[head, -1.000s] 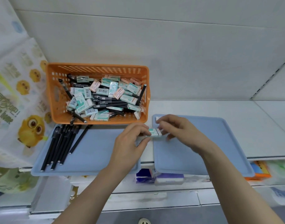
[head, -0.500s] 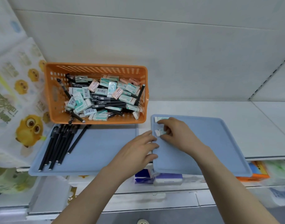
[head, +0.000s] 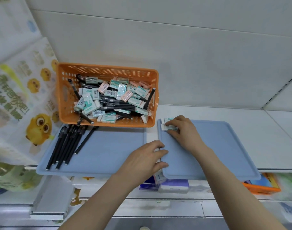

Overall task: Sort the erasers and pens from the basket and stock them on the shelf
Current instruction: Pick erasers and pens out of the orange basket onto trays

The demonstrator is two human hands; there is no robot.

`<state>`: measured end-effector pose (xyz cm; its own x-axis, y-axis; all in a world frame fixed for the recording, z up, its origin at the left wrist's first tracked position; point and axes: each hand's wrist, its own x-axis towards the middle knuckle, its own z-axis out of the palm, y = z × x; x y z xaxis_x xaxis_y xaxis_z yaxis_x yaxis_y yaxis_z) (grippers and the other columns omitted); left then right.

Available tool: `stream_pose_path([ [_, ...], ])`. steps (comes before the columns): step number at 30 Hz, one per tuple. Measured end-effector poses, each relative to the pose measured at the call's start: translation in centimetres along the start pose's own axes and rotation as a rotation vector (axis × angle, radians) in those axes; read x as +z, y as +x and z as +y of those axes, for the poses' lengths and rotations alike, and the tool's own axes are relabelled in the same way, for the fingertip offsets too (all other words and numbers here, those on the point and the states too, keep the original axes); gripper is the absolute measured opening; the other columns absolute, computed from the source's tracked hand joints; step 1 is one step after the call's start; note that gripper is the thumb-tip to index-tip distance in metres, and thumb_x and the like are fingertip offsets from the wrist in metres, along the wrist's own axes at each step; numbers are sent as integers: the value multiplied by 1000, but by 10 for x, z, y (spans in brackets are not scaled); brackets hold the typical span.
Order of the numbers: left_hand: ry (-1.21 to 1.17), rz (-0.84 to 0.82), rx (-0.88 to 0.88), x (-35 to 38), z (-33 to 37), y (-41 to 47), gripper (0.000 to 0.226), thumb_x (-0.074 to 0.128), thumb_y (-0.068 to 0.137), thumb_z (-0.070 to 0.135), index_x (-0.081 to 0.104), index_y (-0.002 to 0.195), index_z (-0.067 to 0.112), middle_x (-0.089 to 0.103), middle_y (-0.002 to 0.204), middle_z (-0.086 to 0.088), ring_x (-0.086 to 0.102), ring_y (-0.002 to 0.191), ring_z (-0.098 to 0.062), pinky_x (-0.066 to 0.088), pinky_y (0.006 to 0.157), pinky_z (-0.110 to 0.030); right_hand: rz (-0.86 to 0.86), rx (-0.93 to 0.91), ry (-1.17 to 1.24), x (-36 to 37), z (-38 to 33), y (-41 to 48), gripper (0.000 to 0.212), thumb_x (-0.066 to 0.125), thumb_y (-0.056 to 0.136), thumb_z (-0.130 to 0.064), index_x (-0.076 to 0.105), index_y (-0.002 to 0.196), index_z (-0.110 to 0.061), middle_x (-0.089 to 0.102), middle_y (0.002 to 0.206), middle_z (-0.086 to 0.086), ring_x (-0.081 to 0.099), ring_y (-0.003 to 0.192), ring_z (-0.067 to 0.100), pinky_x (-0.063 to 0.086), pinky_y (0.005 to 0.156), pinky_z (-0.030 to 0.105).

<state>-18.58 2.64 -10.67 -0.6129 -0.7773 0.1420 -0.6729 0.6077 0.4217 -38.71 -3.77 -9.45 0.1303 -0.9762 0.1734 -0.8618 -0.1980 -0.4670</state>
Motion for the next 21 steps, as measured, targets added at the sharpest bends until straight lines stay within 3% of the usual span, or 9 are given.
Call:
stream_pose_path([
  [4, 0, 8, 6, -1, 1, -1, 45, 51, 95, 46, 56, 134, 23, 41, 142, 8, 46, 125, -11, 45, 95, -30, 16, -37, -77, -2, 2, -4, 25, 70, 87, -16, 73, 111, -19, 56, 118, 5, 49, 107, 25, 39, 89, 29],
  [6, 6, 14, 9, -1, 1, -1, 45, 50, 95, 47, 55, 134, 24, 41, 142, 9, 45, 125, -10, 45, 95, -29, 14, -69, -106, -3, 2, -4, 26, 70, 87, -16, 72, 112, -20, 52, 133, 6, 46, 118, 27, 40, 101, 35],
  [8, 1, 15, 10, 0, 2, -1, 46, 50, 95, 47, 55, 135, 24, 41, 141, 10, 46, 124, -9, 45, 95, -30, -35, -67, -78, -4, 0, -6, 28, 65, 92, -20, 69, 120, -22, 46, 145, 2, 43, 128, 24, 33, 107, 31],
  [14, 2, 17, 6, 0, 2, -3, 46, 49, 95, 49, 55, 135, 26, 41, 140, 13, 46, 122, -6, 46, 95, -29, -59, -85, -53, -8, 1, -15, 27, 61, 93, -17, 68, 119, -22, 59, 129, -6, 54, 117, 21, 36, 94, 22],
  [17, 2, 4, 4, -3, 2, -3, 46, 48, 96, 49, 54, 136, 27, 39, 141, 14, 45, 123, -6, 45, 95, -28, -58, -63, -74, -10, 1, -13, 36, 61, 94, -20, 61, 130, -22, 56, 135, -5, 47, 123, 21, 28, 98, 17],
  [21, 13, 2, 2, -3, 2, -3, 46, 48, 96, 49, 53, 136, 27, 39, 141, 15, 44, 123, -5, 43, 96, -26, -115, -107, -148, -6, -3, -8, 36, 58, 96, -22, 60, 133, -20, 51, 143, 0, 43, 126, 25, 28, 104, 25],
])
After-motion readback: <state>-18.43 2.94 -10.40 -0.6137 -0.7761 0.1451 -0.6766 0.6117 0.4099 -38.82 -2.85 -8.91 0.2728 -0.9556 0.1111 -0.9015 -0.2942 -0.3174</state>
